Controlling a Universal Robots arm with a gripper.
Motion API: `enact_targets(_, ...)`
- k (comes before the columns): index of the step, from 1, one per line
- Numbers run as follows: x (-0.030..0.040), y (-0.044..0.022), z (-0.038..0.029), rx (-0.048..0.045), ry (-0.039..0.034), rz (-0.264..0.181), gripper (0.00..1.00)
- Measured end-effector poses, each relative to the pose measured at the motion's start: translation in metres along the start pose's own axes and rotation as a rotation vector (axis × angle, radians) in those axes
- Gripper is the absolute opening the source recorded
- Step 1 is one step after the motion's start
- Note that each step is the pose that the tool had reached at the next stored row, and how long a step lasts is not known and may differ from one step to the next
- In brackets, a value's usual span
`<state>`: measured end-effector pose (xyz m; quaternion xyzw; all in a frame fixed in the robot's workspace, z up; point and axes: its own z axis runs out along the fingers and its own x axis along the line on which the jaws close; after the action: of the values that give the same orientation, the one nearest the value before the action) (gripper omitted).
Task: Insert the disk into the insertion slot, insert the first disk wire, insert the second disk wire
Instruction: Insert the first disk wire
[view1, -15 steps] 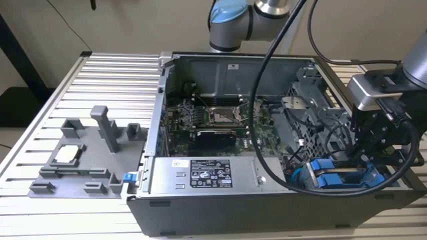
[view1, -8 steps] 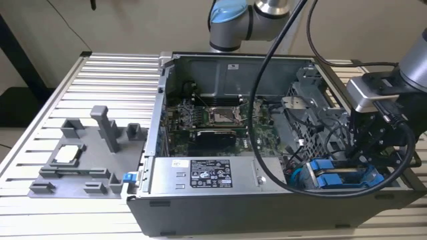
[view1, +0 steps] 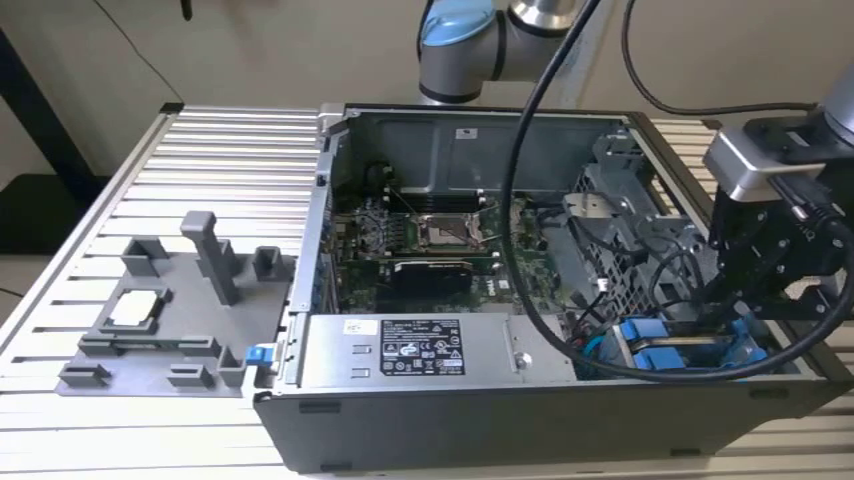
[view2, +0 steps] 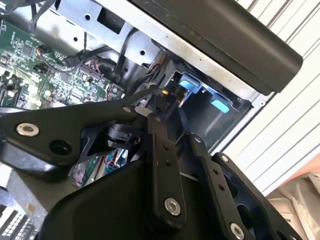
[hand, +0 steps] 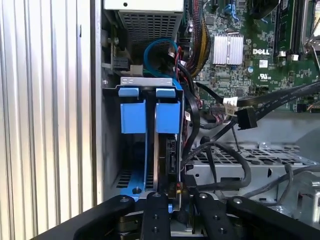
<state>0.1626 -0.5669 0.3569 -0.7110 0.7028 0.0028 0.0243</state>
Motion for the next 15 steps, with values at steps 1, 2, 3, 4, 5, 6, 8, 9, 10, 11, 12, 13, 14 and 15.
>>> enact_targets(1,-0.0002,-0.0001,-0.0047,0.0000,-0.0003,0.000,0.27)
enact_targets(2,-0.0004,-0.0002,-0.0094,0.0000,0.0000,0.000,0.27)
enact_targets(3,-0.0006,-0.0003,-0.0138,0.0000,-0.0001,0.000,0.27)
enact_targets(4,-0.0008,-0.0003,-0.0183,0.0000,-0.0002,0.000,0.27)
enact_targets(5,-0.0009,-0.0003,-0.0230,0.0000,0.0000,0.000,0.27)
enact_targets(6,-0.0011,-0.0004,-0.0273,0.0000,-0.0001,0.000,0.27)
enact_targets(8,-0.0013,-0.0005,-0.0320,0.0000,0.0001,0.000,0.27)
enact_targets(9,-0.0012,-0.0005,-0.0319,0.0000,-0.0002,0.000,0.27)
enact_targets(10,-0.0013,-0.0004,-0.0320,0.0000,-0.0002,0.000,0.27)
enact_targets(11,-0.0013,-0.0004,-0.0320,0.0000,-0.0003,0.000,0.27)
enact_targets(12,-0.0012,-0.0004,-0.0320,0.0000,-0.0003,0.000,0.27)
enact_targets(13,-0.0012,-0.0004,-0.0321,0.0000,-0.0002,0.000,0.27)
enact_targets(14,-0.0019,-0.0003,-0.0322,0.0000,0.0002,0.000,0.27)
enact_targets(15,-0.0037,0.0002,-0.0322,0.0001,0.0001,0.000,0.27)
